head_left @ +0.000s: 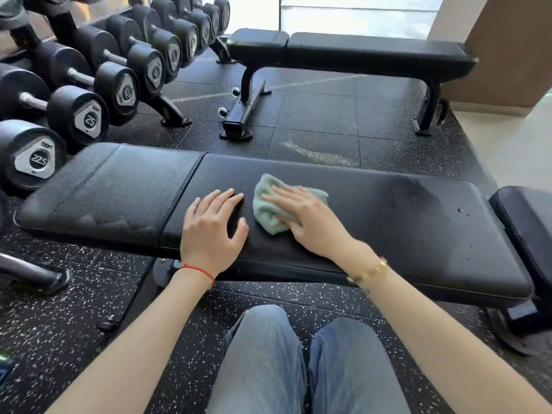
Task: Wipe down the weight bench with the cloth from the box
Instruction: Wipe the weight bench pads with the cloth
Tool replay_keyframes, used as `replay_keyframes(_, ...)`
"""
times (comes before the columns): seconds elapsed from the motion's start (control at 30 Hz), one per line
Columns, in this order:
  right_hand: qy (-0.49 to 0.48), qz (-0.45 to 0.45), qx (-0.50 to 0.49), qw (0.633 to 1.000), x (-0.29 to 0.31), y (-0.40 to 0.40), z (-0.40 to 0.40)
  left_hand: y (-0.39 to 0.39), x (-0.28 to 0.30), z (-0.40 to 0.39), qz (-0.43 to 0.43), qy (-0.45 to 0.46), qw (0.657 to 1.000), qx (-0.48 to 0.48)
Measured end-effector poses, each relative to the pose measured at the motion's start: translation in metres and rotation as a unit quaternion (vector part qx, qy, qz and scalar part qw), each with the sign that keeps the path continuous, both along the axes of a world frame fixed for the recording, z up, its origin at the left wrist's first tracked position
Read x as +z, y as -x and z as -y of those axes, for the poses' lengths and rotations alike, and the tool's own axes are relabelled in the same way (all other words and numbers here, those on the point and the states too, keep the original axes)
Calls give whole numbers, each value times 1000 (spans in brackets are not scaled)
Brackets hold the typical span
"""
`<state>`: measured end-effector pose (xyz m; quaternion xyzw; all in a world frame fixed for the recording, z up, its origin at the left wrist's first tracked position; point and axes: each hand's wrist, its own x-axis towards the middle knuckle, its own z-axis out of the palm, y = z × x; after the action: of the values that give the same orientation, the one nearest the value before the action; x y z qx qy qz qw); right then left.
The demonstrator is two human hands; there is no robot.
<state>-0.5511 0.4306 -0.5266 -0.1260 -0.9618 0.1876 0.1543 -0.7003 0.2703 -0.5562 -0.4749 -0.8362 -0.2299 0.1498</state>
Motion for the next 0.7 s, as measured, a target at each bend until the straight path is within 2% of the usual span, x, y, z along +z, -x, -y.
replay_keyframes(0.1,6,-1,-7,1000,-2,-48,-13,0,1,0,2,2,1000,1)
replay_keyframes(0.23,-17,4,-204,979,9,-32,-84,-2,2,0,1,9,1000,4)
replay_keyframes(0.3,-19,9,-238,971,12,-2,-93,-2,2,0,3,8,1000,4)
replay_keyframes(0.43,-27,-2,-123,992,4,22,-32,-2,1,0,2,5,1000,2)
replay_keyframes(0.57,-18,-5,-6,1000,-1,-36,12,-1,1,1,3,15,1000,1)
replay_keyframes(0.63,-38,5,-8,999,1,-63,-3,0,2,1,5,16,1000,2)
replay_keyframes(0.7,-63,8,-78,995,6,-72,-36,-1,2,1,7,15,1000,3)
